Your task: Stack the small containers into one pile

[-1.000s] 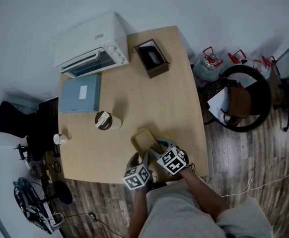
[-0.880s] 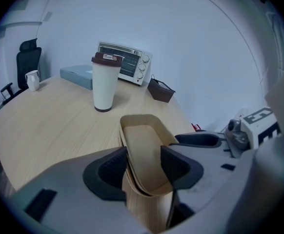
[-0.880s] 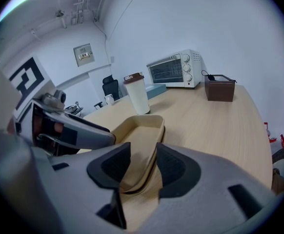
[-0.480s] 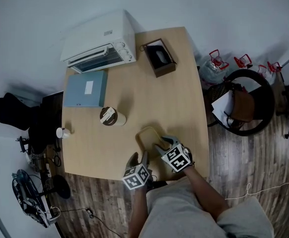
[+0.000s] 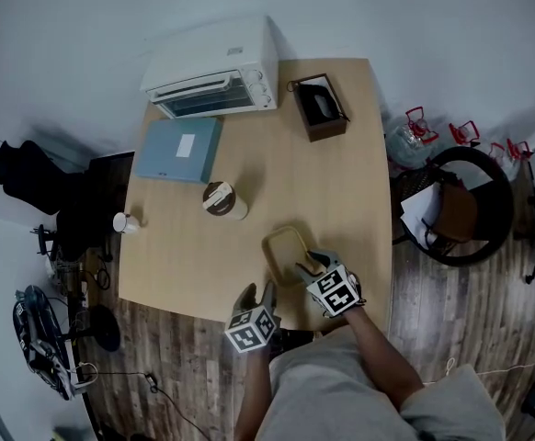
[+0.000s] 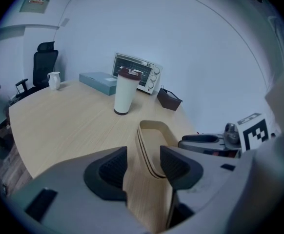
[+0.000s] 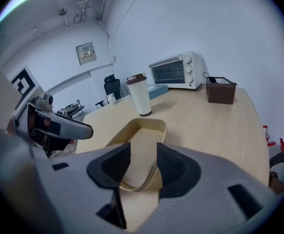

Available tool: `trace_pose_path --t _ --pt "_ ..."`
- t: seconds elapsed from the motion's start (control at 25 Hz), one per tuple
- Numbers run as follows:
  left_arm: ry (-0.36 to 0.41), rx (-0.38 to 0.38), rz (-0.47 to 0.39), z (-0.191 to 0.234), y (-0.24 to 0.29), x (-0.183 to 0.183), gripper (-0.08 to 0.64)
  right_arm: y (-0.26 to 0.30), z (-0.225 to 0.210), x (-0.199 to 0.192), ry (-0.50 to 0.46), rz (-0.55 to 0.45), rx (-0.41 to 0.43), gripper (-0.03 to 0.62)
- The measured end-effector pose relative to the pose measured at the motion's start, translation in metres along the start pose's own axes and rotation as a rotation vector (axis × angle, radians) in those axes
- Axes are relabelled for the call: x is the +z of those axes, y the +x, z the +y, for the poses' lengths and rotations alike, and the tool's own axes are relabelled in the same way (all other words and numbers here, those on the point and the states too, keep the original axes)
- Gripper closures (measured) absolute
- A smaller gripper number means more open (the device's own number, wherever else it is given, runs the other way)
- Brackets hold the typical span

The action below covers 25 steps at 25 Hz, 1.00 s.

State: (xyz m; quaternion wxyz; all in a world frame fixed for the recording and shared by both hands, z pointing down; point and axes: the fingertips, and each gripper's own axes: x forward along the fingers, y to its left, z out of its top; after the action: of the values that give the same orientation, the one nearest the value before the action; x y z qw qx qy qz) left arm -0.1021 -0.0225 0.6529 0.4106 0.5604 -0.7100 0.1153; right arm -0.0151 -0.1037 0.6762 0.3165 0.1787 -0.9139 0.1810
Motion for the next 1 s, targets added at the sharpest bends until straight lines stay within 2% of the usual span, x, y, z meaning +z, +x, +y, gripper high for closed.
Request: trace_pose_path --t 0.24,0.56,0.76,1.0 --pt "0.021 -0.030 -0.029 -0.004 -0.012 -0.005 0.359 -0.015 0.012 -0.002 -0.027 -0.014 -0.034 0.423" --pt "0.069 -0.085 -0.058 -0.020 -0.052 -0.030 0.360 -0.055 0.044 -0.039 0.022 -0.030 -0.101 0.423" --pt "0.168 -0.106 -0.084 -0.031 -0.082 -0.046 0.362 -0.081 0.070 -0.054 0.037 -0.063 -0.136 0.423" --pt "0.250 -0.143 -0.121 -0.049 -0.113 -0.067 0.365 -0.106 0.094 -0.065 0.063 -0.120 -0.181 0.423"
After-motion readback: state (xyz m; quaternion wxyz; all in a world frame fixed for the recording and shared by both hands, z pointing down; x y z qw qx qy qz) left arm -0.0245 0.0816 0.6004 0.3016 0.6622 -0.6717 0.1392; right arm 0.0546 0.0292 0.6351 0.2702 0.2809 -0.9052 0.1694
